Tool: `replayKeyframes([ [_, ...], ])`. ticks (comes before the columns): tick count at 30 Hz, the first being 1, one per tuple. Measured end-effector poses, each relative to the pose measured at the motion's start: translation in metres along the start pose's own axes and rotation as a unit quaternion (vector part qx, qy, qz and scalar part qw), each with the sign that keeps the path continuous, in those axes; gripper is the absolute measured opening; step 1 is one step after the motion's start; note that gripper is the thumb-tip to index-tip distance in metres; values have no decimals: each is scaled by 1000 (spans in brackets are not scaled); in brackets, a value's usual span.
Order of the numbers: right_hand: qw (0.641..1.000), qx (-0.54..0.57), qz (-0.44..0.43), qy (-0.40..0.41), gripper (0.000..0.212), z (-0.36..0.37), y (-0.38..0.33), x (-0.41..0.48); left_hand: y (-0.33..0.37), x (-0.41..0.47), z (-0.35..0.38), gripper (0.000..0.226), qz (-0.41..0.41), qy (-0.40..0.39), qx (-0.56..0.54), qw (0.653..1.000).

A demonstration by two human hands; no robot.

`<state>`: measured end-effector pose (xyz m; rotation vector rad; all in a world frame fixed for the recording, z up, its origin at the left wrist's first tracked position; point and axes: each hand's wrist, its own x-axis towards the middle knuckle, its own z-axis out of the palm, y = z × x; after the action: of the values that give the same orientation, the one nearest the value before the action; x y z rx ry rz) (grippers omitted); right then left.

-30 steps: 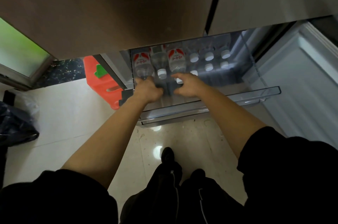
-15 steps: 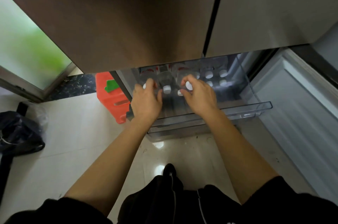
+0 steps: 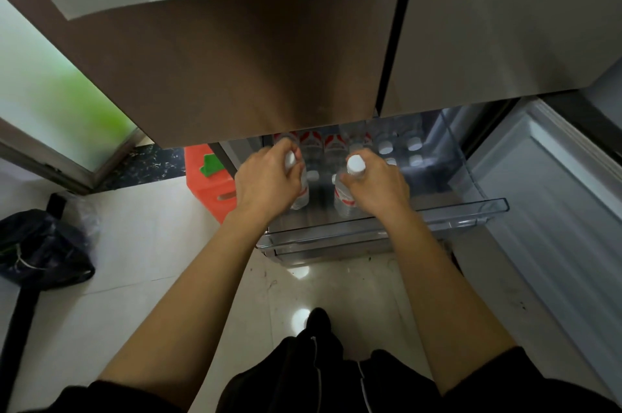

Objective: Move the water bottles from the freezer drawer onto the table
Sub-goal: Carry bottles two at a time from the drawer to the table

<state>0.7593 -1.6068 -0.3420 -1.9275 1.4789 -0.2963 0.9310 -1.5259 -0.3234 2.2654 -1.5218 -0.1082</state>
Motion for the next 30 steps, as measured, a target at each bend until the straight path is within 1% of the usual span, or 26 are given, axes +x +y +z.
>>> replayKeyframes([
  [4,1000,-12,13,26,49,6,4,6,3,3,0,17,-7,-16,-10,1000],
  [6,999,-24,25,28,56,14,9,10,3,6,0,17,-13,-25,-18,999],
  [10,995,-84,43,18,75,29,21,13,2,3,7,15,-13,-73,-34,997],
  [12,996,-75,54,14,80,32,24,14,0,-3,15,15,-2,-82,-38,996],
  [15,999,-30,42,6,80,37,30,17,-9,-5,28,21,7,-66,-50,997],
  [18,999,31,30,6,74,41,32,16,-18,-3,39,35,-26,-44,-87,995],
  [20,998,44,32,8,72,42,32,15,-20,-7,46,44,-49,-31,-93,994],
  [22,998,53,33,14,73,41,32,13,-17,-14,50,61,-77,-37,-104,991],
  [24,997,65,36,20,74,42,32,11,-12,-23,56,87,-113,-75,-111,984],
  [25,997,66,38,20,72,42,32,10,-11,-27,60,92,-133,-95,-121,979],
  [26,997,65,40,18,71,43,31,8,-10,-31,63,91,-152,-101,-140,973],
  [27,997,63,41,15,69,43,31,7,-10,-32,64,85,-172,-92,-164,967],
  [30,998,60,35,11,69,40,29,1,-7,-31,59,70,-240,-34,-218,945],
])
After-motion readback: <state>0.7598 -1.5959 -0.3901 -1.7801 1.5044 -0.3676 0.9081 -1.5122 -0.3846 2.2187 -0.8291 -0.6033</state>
